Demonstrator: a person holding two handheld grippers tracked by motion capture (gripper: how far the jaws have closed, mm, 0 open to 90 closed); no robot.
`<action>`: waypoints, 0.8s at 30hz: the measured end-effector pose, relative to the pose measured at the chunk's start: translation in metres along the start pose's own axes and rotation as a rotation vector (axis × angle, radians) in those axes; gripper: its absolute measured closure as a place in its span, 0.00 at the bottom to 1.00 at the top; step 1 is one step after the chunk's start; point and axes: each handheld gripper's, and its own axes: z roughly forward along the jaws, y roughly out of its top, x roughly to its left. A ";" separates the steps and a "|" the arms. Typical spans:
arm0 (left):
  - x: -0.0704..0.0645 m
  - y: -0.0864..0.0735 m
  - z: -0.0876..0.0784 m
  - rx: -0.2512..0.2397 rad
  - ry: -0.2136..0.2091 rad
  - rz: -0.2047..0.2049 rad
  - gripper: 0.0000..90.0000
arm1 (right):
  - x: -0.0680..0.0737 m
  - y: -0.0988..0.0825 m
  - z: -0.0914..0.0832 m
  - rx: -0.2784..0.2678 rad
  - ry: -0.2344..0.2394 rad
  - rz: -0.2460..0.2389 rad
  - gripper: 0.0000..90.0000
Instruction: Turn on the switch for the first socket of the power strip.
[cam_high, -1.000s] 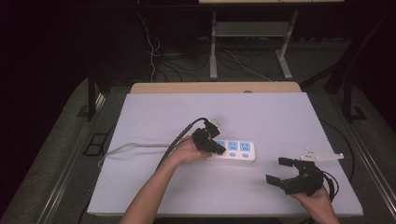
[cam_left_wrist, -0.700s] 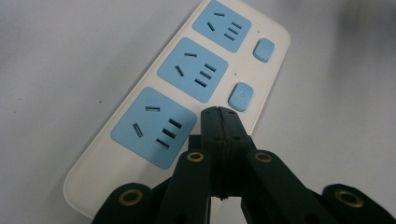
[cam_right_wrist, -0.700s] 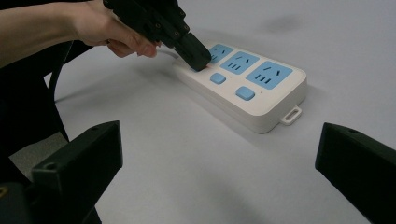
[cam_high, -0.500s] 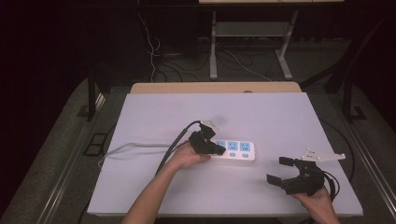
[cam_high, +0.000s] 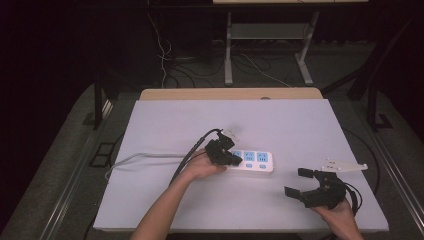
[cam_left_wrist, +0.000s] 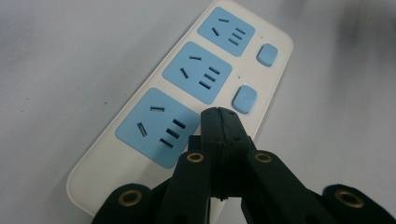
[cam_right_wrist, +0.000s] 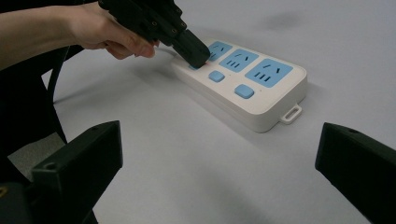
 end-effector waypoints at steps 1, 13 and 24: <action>-0.002 0.001 -0.001 -0.005 0.001 0.015 1.00 | 0.000 0.000 0.000 -0.001 0.000 0.000 0.00; -0.005 0.014 -0.013 -0.027 0.023 0.072 1.00 | -0.001 -0.001 -0.001 -0.004 0.000 0.004 0.00; -0.002 0.015 -0.035 -0.055 0.035 0.057 0.99 | -0.001 -0.001 -0.001 -0.001 -0.001 0.002 0.00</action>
